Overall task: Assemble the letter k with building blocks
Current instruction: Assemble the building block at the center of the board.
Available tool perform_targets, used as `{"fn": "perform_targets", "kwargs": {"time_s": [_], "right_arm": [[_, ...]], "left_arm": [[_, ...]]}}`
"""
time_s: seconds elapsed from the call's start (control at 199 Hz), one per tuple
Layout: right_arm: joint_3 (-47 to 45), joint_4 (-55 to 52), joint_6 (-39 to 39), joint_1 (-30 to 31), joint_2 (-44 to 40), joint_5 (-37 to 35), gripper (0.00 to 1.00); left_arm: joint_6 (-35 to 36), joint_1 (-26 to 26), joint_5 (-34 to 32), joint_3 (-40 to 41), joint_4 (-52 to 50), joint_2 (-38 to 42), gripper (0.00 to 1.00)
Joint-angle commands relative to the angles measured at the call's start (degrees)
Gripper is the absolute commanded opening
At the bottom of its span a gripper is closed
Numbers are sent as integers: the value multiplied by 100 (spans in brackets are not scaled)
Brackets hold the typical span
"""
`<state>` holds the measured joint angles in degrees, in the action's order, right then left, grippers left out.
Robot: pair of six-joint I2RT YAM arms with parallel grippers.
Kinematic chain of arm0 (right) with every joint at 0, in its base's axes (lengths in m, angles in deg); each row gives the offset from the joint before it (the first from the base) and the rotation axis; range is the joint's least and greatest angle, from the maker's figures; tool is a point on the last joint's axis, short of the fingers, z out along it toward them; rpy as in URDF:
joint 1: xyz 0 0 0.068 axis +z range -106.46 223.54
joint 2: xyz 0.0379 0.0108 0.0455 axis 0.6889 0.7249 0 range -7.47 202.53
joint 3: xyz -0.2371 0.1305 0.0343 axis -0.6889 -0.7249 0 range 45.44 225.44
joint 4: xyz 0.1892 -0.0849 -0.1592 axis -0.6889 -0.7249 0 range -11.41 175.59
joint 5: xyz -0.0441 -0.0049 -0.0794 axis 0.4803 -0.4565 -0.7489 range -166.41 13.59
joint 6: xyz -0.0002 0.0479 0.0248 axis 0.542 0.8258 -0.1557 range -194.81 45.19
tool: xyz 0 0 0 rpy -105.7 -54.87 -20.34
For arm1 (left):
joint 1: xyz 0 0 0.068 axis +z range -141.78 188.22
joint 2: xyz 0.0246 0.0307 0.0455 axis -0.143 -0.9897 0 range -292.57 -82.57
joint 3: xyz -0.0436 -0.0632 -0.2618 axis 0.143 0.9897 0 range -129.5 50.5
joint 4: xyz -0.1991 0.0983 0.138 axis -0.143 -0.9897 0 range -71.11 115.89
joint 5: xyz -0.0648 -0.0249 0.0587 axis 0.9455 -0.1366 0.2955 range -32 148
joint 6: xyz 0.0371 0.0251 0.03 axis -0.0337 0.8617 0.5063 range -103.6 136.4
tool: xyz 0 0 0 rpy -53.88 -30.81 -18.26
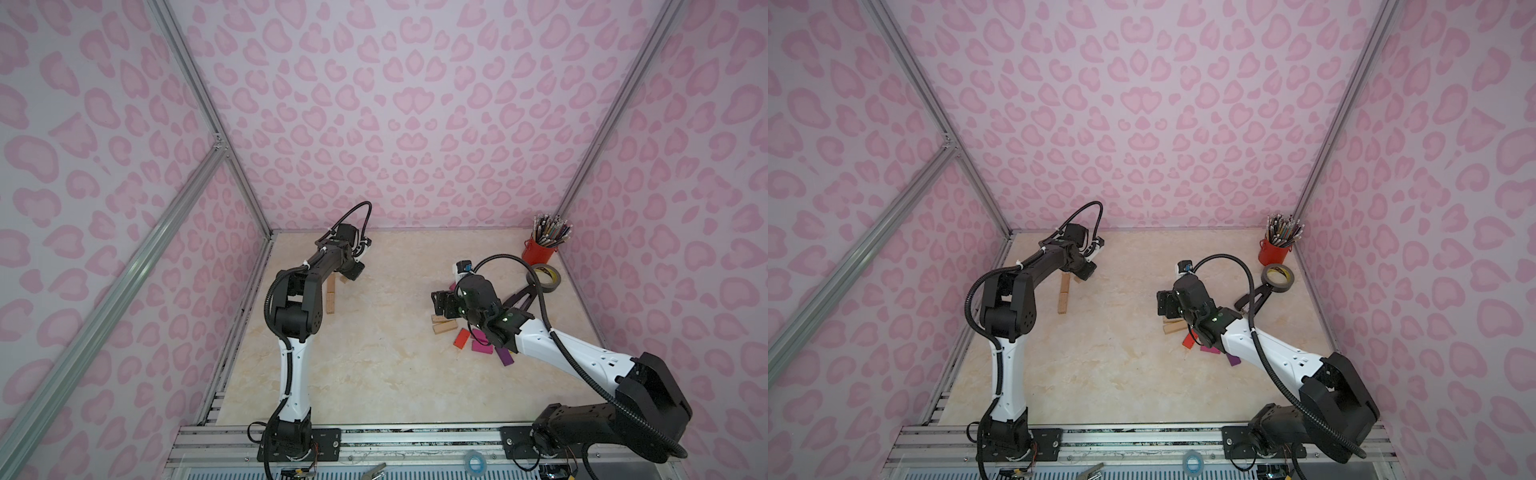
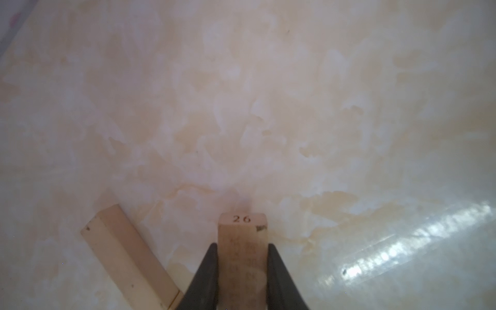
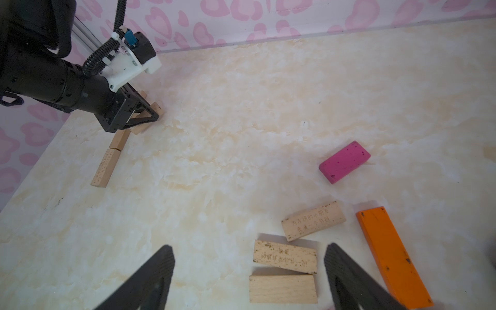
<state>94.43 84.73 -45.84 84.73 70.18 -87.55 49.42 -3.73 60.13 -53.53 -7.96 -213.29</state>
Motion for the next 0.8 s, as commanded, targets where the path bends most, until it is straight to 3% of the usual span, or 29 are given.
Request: {"fn": "perform_targets", "kwargs": {"time_s": [0.0, 0.472, 0.794], "right_arm": [[31, 71, 56, 1, 63, 33, 89], [89, 42, 98, 0, 110, 41, 90], [93, 34, 120, 3, 109, 42, 90]], "left_arm": [[108, 17, -93, -74, 115, -24, 27], [210, 52, -403, -193, 89, -278, 37], [343, 60, -395, -252, 80, -238, 34]]}}
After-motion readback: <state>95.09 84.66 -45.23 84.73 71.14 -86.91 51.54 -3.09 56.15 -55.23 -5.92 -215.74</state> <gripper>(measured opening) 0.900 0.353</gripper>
